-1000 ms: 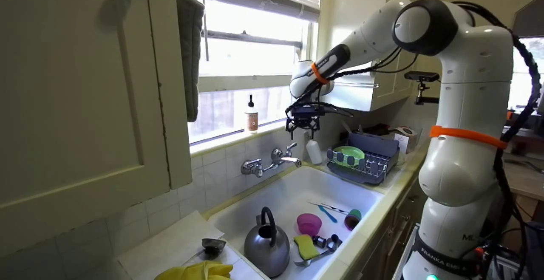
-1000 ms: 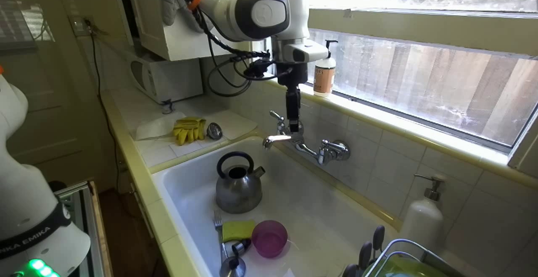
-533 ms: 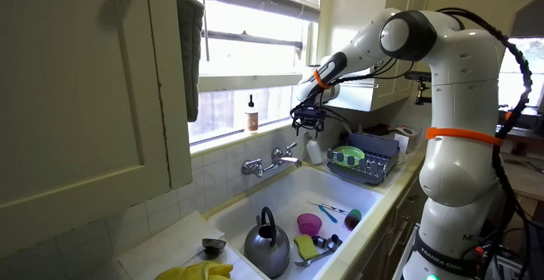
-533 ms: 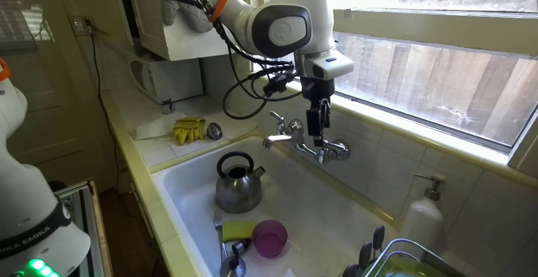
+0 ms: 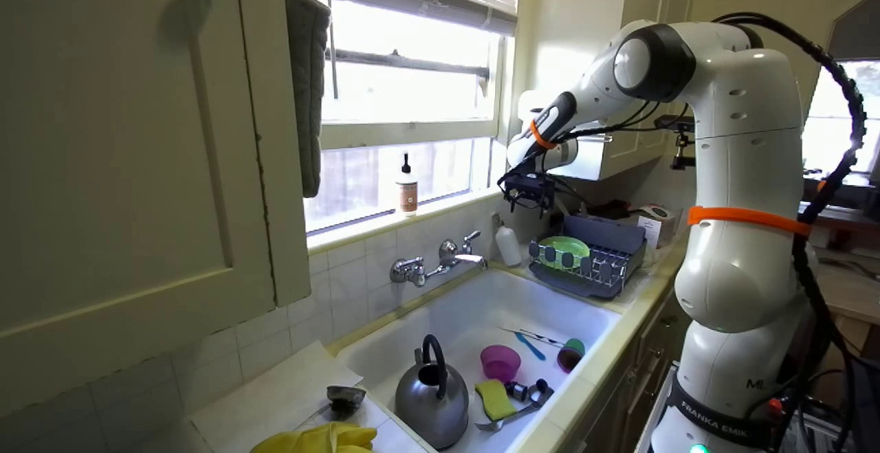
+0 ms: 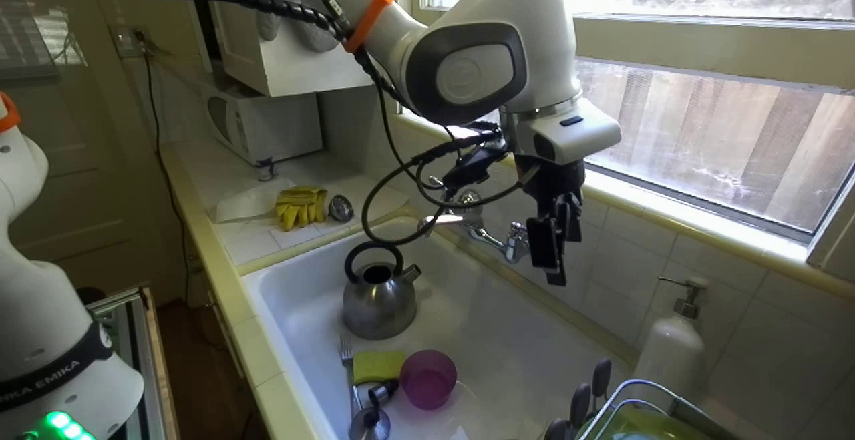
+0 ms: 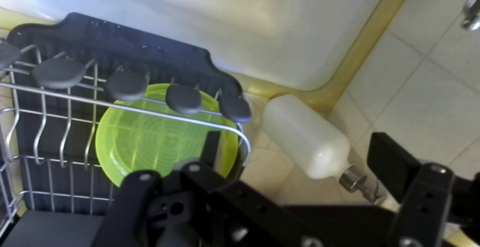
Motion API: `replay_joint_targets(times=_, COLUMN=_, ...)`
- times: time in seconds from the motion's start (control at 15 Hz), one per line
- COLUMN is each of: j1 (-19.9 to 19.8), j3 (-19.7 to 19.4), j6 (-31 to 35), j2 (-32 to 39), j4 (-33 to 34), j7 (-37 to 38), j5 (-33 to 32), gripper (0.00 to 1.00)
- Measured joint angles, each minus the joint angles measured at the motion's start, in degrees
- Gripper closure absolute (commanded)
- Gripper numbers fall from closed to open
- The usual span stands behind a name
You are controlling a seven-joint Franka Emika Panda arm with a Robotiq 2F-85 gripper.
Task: Put the yellow plate on the windowsill.
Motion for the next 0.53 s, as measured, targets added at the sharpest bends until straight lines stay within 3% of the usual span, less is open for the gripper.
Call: replay_joint_targets(times=0.53, j1=-6.1, j3=-5.4, j6=5.1, j2=3.3, j4=-1.6, j7=-3.9, j5=5.8, gripper=0.00)
